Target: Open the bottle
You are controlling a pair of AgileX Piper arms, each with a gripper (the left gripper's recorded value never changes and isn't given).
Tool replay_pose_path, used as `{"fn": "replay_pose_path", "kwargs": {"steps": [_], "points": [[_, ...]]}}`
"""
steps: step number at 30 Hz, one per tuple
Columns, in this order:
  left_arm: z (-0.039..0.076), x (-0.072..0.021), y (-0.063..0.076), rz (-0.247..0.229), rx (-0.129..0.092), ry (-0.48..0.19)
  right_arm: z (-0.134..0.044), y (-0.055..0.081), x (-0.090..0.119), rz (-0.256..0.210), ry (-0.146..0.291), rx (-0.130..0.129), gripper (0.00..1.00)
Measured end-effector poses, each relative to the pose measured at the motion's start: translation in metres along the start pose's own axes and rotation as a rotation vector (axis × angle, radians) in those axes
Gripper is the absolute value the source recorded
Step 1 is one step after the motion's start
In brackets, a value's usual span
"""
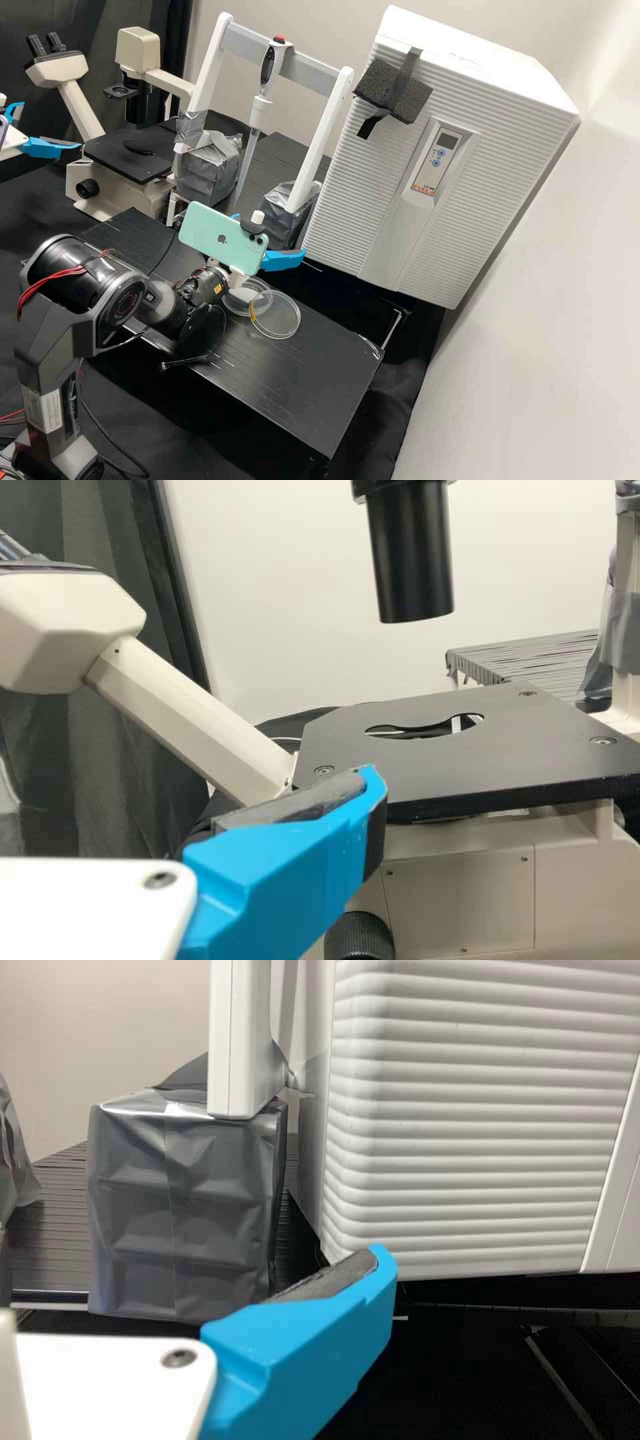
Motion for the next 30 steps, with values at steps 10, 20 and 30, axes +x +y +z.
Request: {"fn": "replay_pose_path", "kwargs": {"steps": [10,20,30], "points": [[0.0,0.0,0.0,0.0,0.0,0.0,0.0,0.0,0.0,0.0,0.0,0.0,1.0],[0.027,0.0011,0.002,-0.008,-0.023,-0.173,0.0,0.0,0.0,0.0,0.0,0.0,1.0],[0.081,-0.0108,0.012,0.045,-0.037,-0.571,0.0,0.0,0.0,0.0,0.0,0.0,1.0]]}}
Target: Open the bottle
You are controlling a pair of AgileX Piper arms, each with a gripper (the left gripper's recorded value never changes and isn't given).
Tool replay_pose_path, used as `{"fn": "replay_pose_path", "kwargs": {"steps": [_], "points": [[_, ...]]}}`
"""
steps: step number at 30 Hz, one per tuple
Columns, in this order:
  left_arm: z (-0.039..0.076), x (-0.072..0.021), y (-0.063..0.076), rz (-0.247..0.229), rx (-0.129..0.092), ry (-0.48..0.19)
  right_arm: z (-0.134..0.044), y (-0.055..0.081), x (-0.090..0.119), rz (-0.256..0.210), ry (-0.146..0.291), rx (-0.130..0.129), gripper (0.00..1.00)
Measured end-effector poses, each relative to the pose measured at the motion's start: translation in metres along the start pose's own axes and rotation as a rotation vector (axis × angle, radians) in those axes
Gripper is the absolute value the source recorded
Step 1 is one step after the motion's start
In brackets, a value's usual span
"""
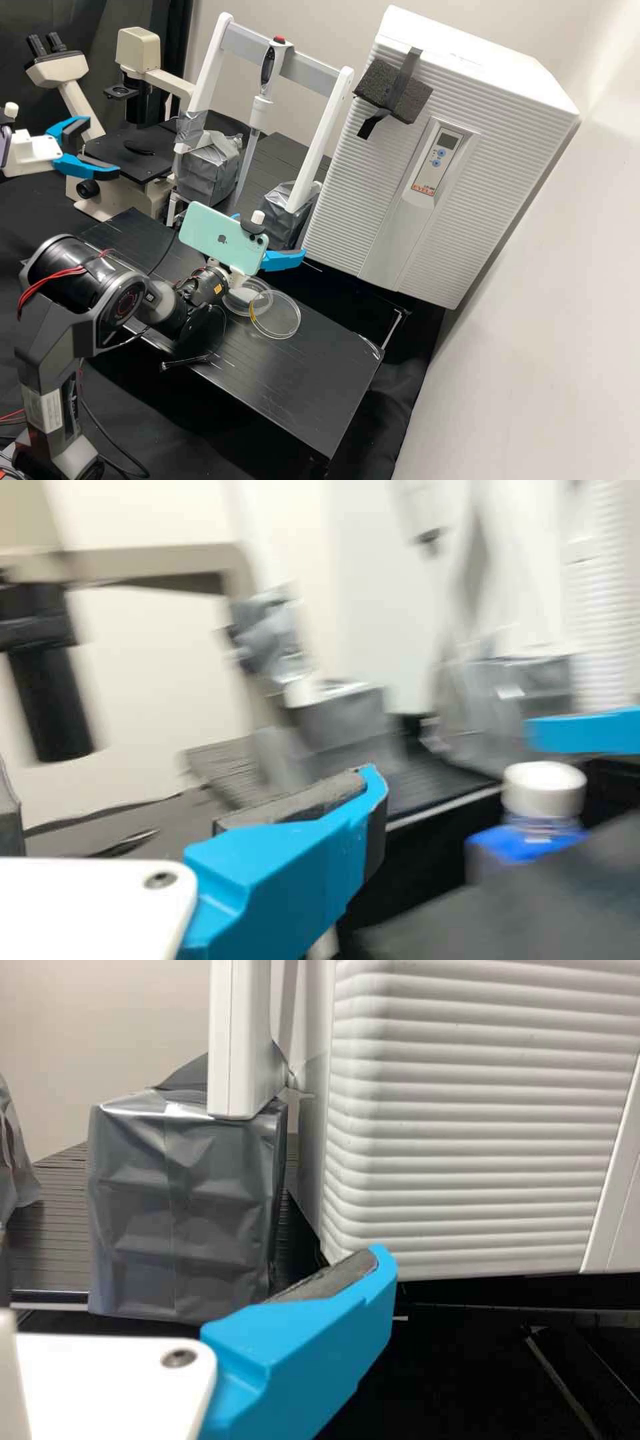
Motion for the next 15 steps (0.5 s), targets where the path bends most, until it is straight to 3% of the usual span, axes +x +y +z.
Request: {"fn": "replay_pose_path", "kwargs": {"steps": [7,15], "points": [[0.012,0.0018,-0.004,-0.028,0.034,-0.087,0.0,0.0,0.0,0.0,0.0,0.0,1.0],[0.017,-0.0014,-0.007,-0.058,0.048,-0.137,0.0,0.0,0.0,0.0,0.0,0.0,1.0]]}}
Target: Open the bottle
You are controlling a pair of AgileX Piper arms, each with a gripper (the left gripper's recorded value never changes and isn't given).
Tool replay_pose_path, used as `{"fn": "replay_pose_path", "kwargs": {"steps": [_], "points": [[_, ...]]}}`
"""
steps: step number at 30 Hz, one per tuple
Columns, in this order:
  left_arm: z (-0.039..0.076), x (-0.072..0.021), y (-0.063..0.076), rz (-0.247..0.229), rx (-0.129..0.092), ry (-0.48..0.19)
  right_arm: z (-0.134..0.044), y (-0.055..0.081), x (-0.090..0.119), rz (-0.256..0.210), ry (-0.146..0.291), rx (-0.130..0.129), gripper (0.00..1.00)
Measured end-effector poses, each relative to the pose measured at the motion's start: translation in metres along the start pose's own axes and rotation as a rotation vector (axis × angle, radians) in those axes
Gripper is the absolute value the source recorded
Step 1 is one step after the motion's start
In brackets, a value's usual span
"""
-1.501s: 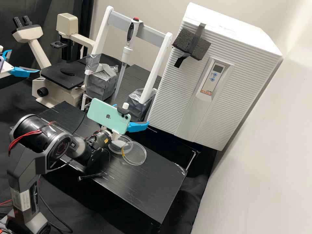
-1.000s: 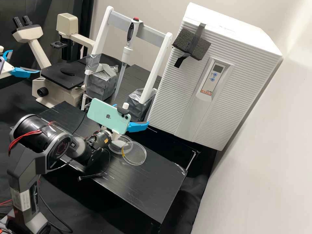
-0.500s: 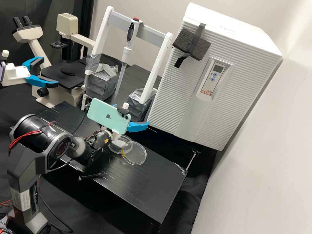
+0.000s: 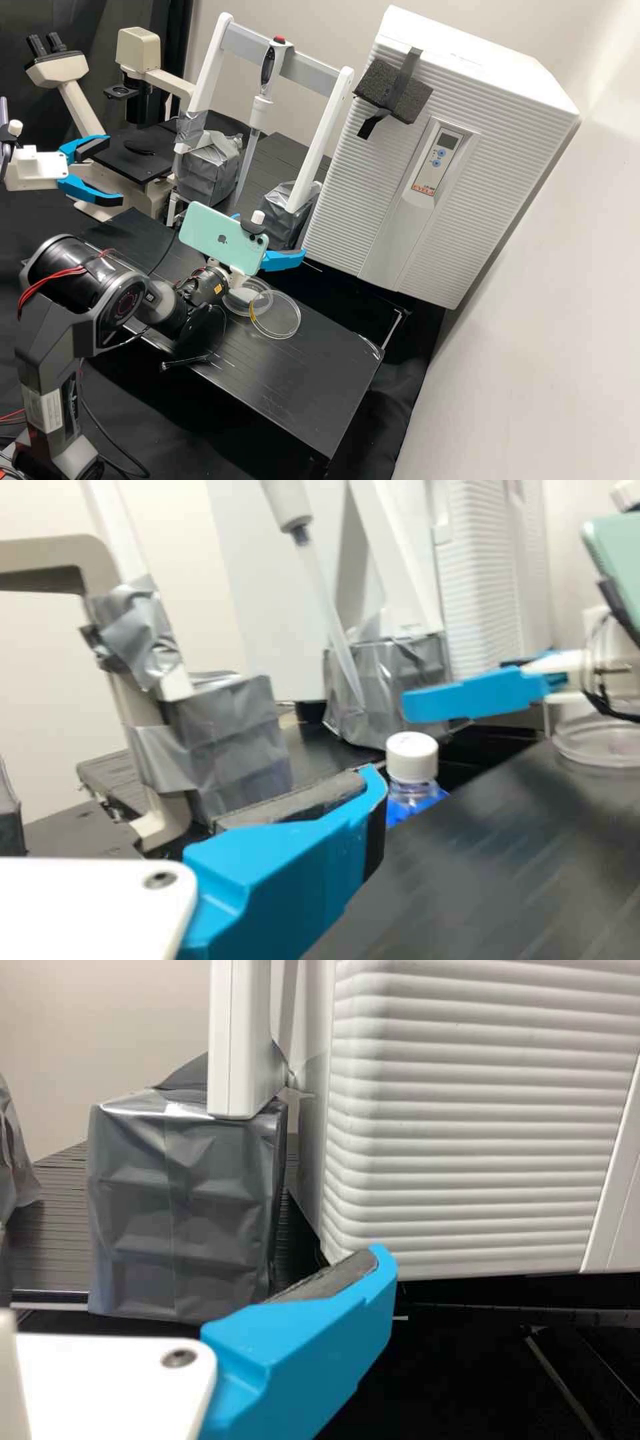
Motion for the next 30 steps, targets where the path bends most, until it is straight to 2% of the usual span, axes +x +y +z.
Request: {"fn": "replay_pose_path", "kwargs": {"steps": [3,6,7,8,10,11,22,30], "points": [[0.001,-0.0064,0.0,-0.01,0.008,-0.007,0.0,0.0,0.0,0.0,0.0,0.0,1.0],[0.003,-0.0136,0.0,-0.005,-0.003,-0.002,0.0,0.0,0.0,0.0,0.0,0.0,1.0],[0.003,-0.0168,0.0,0.003,-0.026,-0.004,0.0,0.0,0.0,0.0,0.0,0.0,1.0],[0.004,-0.0178,0.0,0.008,-0.028,-0.006,0.0,0.0,0.0,0.0,0.0,0.0,1.0],[0.005,-0.0206,-0.001,0.018,-0.052,-0.013,0.0,0.0,0.0,0.0,0.0,0.0,1.0],[0.006,-0.0218,-0.002,0.016,-0.056,-0.014,0.0,0.0,0.0,0.0,0.0,0.0,1.0],[0.007,-0.0225,-0.008,-0.001,-0.063,-0.027,0.0,0.0,0.0,0.0,0.0,0.0,1.0],[0.005,-0.0189,-0.023,-0.046,-0.095,-0.027,0.0,0.0,0.0,0.0,0.0,0.0,1.0]]}}
